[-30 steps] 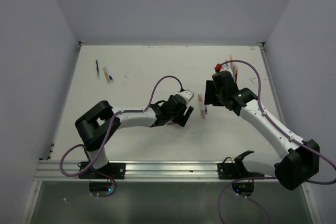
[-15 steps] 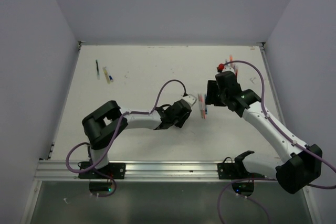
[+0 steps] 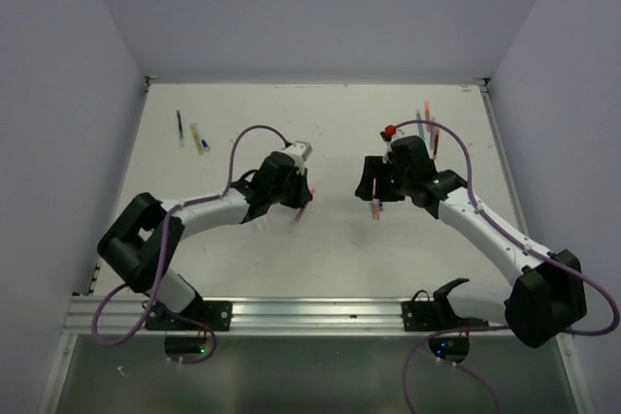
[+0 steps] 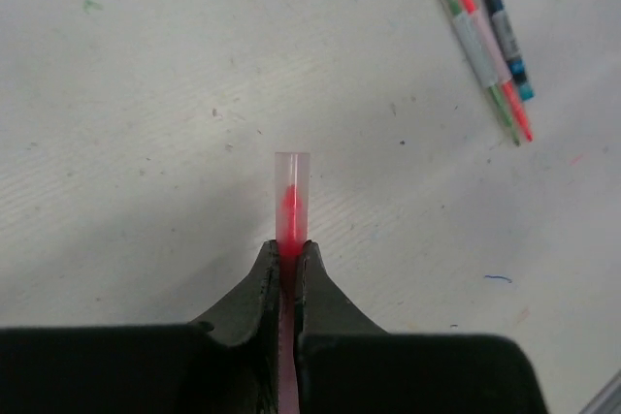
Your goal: Open the pen caps
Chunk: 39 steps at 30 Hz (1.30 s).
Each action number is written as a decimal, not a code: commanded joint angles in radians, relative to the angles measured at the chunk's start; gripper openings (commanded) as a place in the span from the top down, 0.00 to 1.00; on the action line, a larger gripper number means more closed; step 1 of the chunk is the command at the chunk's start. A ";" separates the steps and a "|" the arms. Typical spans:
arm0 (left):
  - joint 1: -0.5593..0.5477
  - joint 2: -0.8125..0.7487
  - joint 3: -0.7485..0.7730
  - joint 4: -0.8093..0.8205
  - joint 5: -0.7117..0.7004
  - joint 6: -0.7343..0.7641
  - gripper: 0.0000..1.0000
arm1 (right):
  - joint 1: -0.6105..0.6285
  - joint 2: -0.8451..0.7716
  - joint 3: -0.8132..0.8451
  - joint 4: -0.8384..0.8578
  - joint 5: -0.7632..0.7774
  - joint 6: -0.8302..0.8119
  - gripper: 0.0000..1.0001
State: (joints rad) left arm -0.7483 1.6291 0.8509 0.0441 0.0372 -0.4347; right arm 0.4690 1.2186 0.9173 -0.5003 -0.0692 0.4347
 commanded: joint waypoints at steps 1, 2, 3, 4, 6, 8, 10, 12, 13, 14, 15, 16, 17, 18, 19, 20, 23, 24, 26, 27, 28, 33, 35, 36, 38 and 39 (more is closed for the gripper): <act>0.061 -0.170 -0.061 0.157 0.162 -0.134 1.00 | -0.004 0.016 -0.067 0.246 -0.225 0.069 0.40; 0.067 -0.225 -0.073 0.157 0.142 -0.163 1.00 | 0.002 0.018 -0.087 0.297 -0.251 0.102 0.40; 0.069 -0.253 -0.085 0.163 0.109 -0.197 1.00 | 0.008 0.021 -0.106 0.352 -0.265 0.131 0.40; 0.069 -0.280 -0.105 0.178 0.101 -0.232 1.00 | 0.037 0.021 -0.145 0.409 -0.270 0.162 0.40; 0.070 -0.355 -0.174 0.256 0.086 -0.326 1.00 | 0.072 0.027 -0.176 0.572 -0.279 0.237 0.41; 0.070 -0.397 -0.232 0.299 0.067 -0.400 1.00 | 0.109 0.051 -0.202 0.682 -0.293 0.295 0.41; 0.070 -0.452 -0.262 0.338 0.029 -0.436 1.00 | 0.126 0.073 -0.227 0.793 -0.310 0.353 0.42; 0.070 -0.497 -0.303 0.358 -0.014 -0.455 1.00 | 0.137 0.079 -0.256 0.879 -0.323 0.400 0.42; 0.070 -0.512 -0.320 0.368 -0.025 -0.473 1.00 | 0.140 0.085 -0.277 0.914 -0.323 0.436 0.43; 0.070 -0.538 -0.334 0.376 -0.033 -0.481 1.00 | 0.145 0.091 -0.284 0.968 -0.323 0.449 0.43; 0.070 -0.548 -0.360 0.399 -0.058 -0.487 1.00 | 0.155 0.097 -0.285 0.988 -0.331 0.458 0.44; 0.070 -0.554 -0.369 0.410 -0.062 -0.501 1.00 | 0.158 0.111 -0.282 1.000 -0.334 0.466 0.44; 0.070 -0.560 -0.375 0.419 -0.066 -0.506 1.00 | 0.166 0.117 -0.279 1.003 -0.336 0.467 0.44; 0.070 -0.561 -0.380 0.424 -0.065 -0.510 1.00 | 0.174 0.125 -0.275 1.010 -0.336 0.470 0.45; 0.070 -0.561 -0.383 0.433 -0.062 -0.521 1.00 | 0.178 0.134 -0.275 1.028 -0.336 0.478 0.46; 0.070 -0.560 -0.386 0.442 -0.057 -0.526 1.00 | 0.187 0.146 -0.275 1.039 -0.337 0.481 0.46; 0.070 -0.554 -0.403 0.471 -0.056 -0.550 1.00 | 0.215 0.165 -0.273 1.085 -0.340 0.503 0.48; 0.070 -0.554 -0.408 0.477 -0.057 -0.556 1.00 | 0.229 0.176 -0.270 1.091 -0.342 0.507 0.48; 0.070 -0.552 -0.417 0.490 -0.054 -0.569 1.00 | 0.244 0.185 -0.265 1.099 -0.337 0.509 0.49; 0.070 -0.552 -0.418 0.494 -0.054 -0.573 1.00 | 0.253 0.194 -0.262 1.100 -0.336 0.509 0.50; 0.070 -0.554 -0.423 0.496 -0.054 -0.581 1.00 | 0.258 0.200 -0.261 1.108 -0.331 0.510 0.51; 0.070 -0.574 -0.431 0.511 -0.060 -0.596 1.00 | 0.286 0.242 -0.253 1.132 -0.330 0.516 0.60; 0.070 -0.578 -0.431 0.513 -0.060 -0.593 1.00 | 0.292 0.265 -0.252 1.138 -0.325 0.510 0.70; 0.070 -0.577 -0.429 0.516 -0.056 -0.592 1.00 | 0.299 0.269 -0.245 1.137 -0.327 0.507 0.88; 0.070 -0.577 -0.426 0.513 -0.051 -0.579 1.00 | 0.303 0.280 -0.241 1.132 -0.333 0.495 1.00; 0.070 -0.575 -0.423 0.510 -0.051 -0.572 1.00 | 0.307 0.280 -0.239 1.131 -0.334 0.489 1.00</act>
State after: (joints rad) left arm -0.6762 1.0779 0.4194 0.4713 -0.0044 -1.0080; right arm 0.7578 1.4826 0.6422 0.6014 -0.3992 0.9527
